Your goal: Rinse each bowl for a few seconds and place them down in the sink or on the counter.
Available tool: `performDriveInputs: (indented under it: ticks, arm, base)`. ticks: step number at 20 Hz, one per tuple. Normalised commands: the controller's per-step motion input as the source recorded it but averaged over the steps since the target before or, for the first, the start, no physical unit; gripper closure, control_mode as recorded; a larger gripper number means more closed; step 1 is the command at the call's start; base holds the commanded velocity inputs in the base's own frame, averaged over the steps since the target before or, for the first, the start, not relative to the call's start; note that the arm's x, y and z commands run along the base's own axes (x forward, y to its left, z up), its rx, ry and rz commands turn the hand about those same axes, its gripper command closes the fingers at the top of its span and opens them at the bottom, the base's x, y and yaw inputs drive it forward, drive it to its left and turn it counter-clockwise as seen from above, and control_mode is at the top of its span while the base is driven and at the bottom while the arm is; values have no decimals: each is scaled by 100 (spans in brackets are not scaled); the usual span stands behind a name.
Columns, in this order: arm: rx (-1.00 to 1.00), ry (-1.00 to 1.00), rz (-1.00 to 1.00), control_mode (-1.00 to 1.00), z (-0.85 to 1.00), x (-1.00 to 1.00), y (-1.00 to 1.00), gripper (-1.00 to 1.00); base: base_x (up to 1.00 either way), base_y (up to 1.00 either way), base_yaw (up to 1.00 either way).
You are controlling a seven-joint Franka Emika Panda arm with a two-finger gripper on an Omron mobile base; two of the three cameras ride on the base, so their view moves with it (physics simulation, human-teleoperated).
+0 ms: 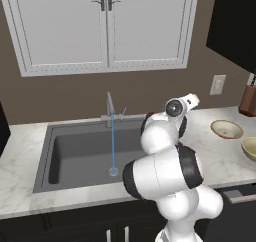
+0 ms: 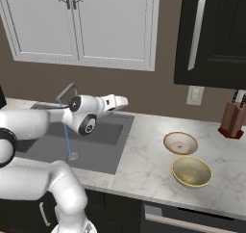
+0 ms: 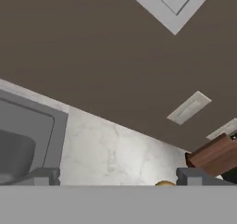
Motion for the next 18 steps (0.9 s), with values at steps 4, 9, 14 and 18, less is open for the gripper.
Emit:
performDriveInputs:
  ticks: [4,9,14,18]
  arm:
    - [0,15,-7,-100,15,-7,-30,-100]
    - [2,15,-7,-100,8,-3,-25,-100]
    - [1,16,-6,-100,0,-3,-27,-100]
    - [0,17,-6,-100,0,-7,-22,-100]
  base:
    - [0,0,0]
    - [0,0,0]
    - [0,0,0]
    - [0,0,0]
